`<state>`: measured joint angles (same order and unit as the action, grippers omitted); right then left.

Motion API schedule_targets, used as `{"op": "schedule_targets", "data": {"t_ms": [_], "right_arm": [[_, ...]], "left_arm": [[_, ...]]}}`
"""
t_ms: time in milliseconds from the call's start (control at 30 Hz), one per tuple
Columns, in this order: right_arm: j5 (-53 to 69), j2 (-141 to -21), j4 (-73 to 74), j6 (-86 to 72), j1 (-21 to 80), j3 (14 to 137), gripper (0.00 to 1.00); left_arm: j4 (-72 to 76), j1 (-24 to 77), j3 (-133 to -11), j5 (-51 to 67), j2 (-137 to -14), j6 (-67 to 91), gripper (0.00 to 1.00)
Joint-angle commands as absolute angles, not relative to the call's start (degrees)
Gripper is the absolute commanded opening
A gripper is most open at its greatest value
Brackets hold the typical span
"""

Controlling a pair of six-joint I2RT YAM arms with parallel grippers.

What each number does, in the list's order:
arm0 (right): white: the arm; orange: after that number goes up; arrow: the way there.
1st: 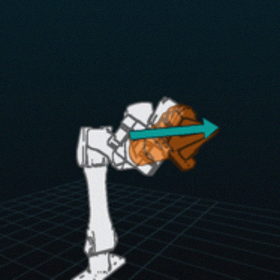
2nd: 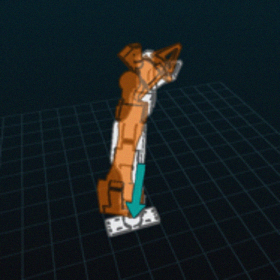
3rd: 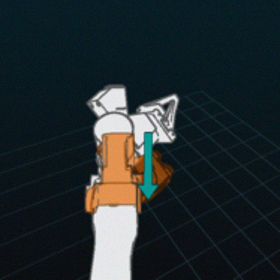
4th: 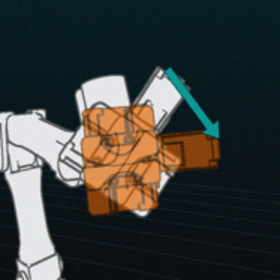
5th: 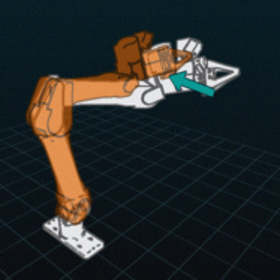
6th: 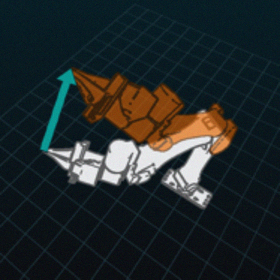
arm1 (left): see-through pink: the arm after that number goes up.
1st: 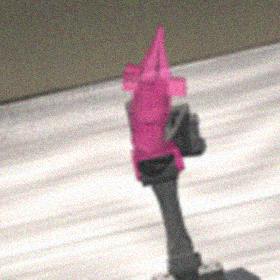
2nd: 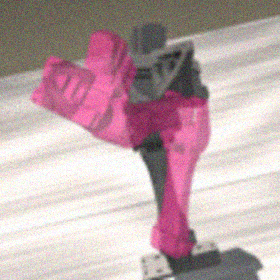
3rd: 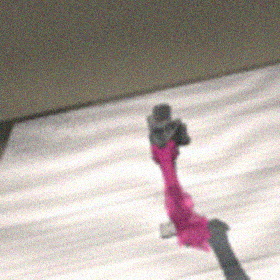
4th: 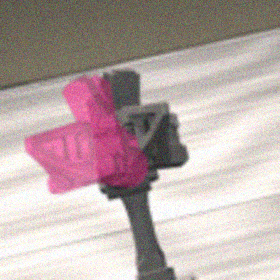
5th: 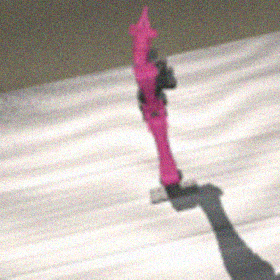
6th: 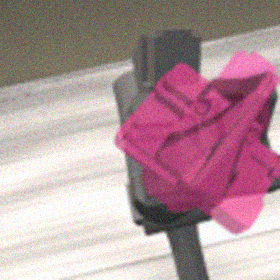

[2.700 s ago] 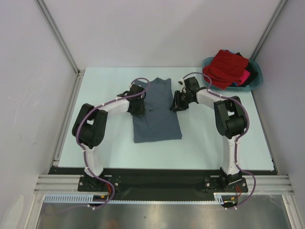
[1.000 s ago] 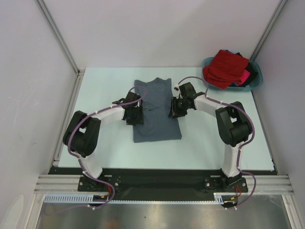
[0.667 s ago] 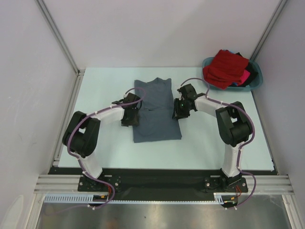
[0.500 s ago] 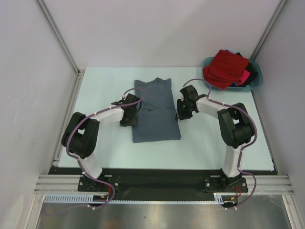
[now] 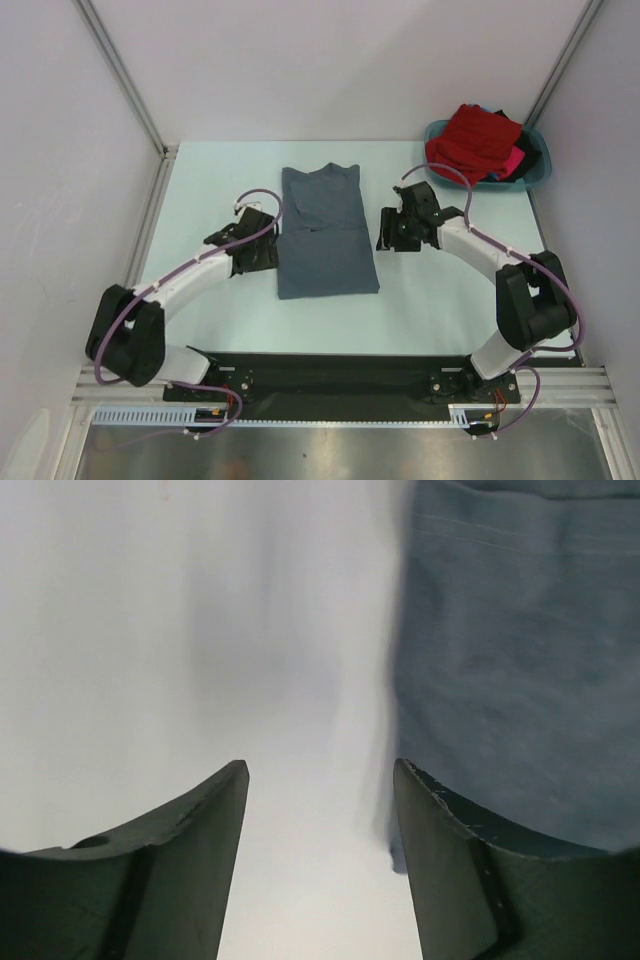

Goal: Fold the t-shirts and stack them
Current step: Fold the tshirt

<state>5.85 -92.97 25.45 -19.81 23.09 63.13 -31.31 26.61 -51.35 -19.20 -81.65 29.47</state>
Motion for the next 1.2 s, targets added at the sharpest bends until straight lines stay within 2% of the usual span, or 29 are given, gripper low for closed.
{"op": "schedule_targets", "data": {"t_ms": [0, 167, 467, 800, 1167], "right_arm": [[13.3, -90.9, 24.1, -19.5, 22.9, 59.6, 0.59], [19.5, -89.5, 19.8, -22.2, 22.9, 52.9, 0.59], [22.2, -88.8, 15.8, -23.1, 22.5, 48.3, 0.6], [26.4, -92.2, 10.7, -25.2, 22.1, 46.2, 0.59], [30.2, -95.3, 6.2, -28.8, 22.1, 43.9, 0.57]], "left_arm": [[-25.1, 27.3, -46.4, -9.2, -76.1, 31.9, 0.68], [-17.4, 28.0, -38.1, -0.5, -72.1, 34.3, 0.7], [-9.5, 28.1, -29.0, 1.5, -68.5, 37.5, 0.71], [2.2, 28.1, -24.5, 6.8, -70.9, 40.2, 0.71], [5.2, 28.1, -22.6, 9.3, -74.5, 42.1, 0.67]]}}
